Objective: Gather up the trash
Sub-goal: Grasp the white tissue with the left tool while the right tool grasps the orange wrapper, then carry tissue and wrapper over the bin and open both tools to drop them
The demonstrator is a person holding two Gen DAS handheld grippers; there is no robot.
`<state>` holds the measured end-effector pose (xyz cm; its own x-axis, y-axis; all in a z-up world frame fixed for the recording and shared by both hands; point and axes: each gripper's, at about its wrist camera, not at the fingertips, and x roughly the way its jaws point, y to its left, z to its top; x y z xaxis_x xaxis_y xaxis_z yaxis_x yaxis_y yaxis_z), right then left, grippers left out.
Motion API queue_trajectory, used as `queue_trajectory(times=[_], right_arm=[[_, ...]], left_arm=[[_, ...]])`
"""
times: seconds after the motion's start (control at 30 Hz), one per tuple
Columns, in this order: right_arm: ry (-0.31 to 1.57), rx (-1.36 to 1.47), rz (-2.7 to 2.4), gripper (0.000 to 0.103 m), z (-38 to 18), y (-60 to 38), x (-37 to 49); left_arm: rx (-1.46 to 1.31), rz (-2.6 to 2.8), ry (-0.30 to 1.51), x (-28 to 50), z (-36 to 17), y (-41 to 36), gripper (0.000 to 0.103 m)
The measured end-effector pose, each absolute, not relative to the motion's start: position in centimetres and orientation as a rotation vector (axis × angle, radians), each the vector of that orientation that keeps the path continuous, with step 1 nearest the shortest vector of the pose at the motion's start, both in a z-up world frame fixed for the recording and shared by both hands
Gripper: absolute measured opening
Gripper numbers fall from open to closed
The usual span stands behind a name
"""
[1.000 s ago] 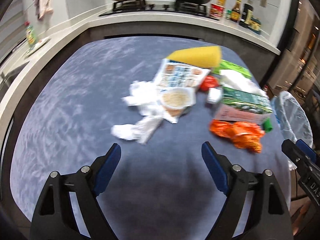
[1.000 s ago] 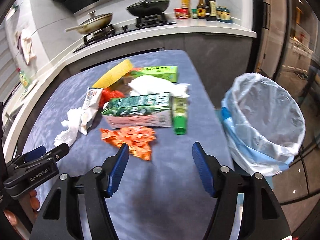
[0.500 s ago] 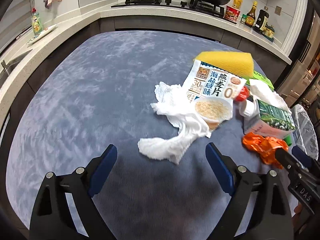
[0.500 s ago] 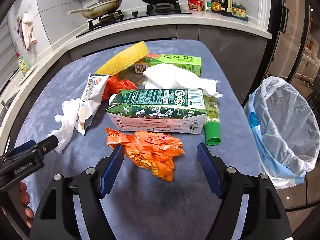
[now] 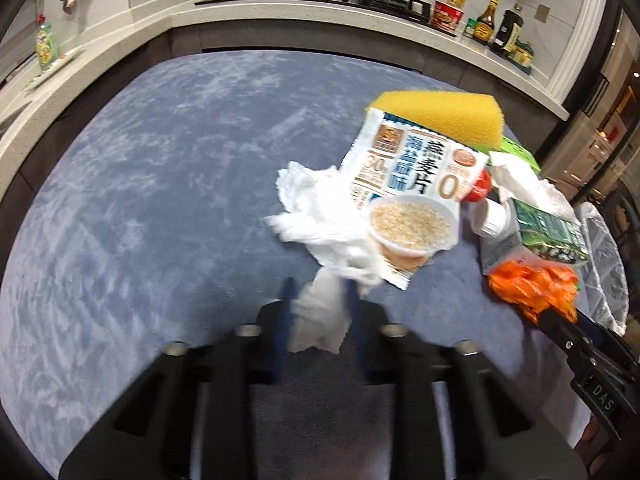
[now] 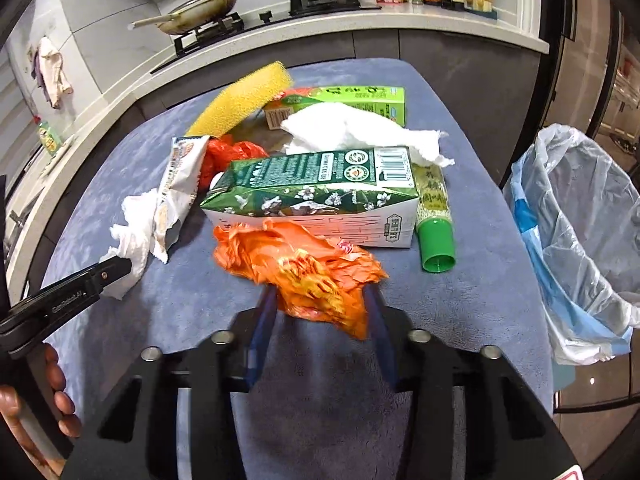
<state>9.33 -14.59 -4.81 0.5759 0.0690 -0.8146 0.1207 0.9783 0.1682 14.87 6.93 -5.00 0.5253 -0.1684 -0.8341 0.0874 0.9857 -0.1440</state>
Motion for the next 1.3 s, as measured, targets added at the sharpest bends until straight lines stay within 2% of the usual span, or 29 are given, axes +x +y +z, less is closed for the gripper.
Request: queue_trajectory(times=[0.03,0.07,0.1,0.6,0.97,1.3], right_arm=[[0.954,0.212,-0.023,0.036,-4.6,-14.5,9.2],[0.949,0.208,-0.015,0.028,-4.3,-14.4,9.0],[0.947,0.204,-0.006,0.015,-4.1,-14.3,8.8],[0.858,0.244,0.007,0.014,0.0,-16.4,3.1],[0.759,0.323,-0.142,0.014,3.2,-23.9,-2.1],[0.716,0.401,-0.274,0.014,3.3,-30.6,-4.6]], left_arm=[[-0.092,-0.156,1.003,14.7,-4.9,6.9,0.010],[-0.095,-0.158,0.998,14.5,-4.7,6.9,0.008],[-0.095,-0.163,0.990,14.2,-4.4,6.8,0.006],[-0.089,-0.236,0.911,7.4,1.3,4.2,0.005],[-0.059,-0.397,0.808,4.3,7.1,-1.9,0.005],[-0.034,-0.563,0.756,4.4,10.2,-9.2,0.005]])
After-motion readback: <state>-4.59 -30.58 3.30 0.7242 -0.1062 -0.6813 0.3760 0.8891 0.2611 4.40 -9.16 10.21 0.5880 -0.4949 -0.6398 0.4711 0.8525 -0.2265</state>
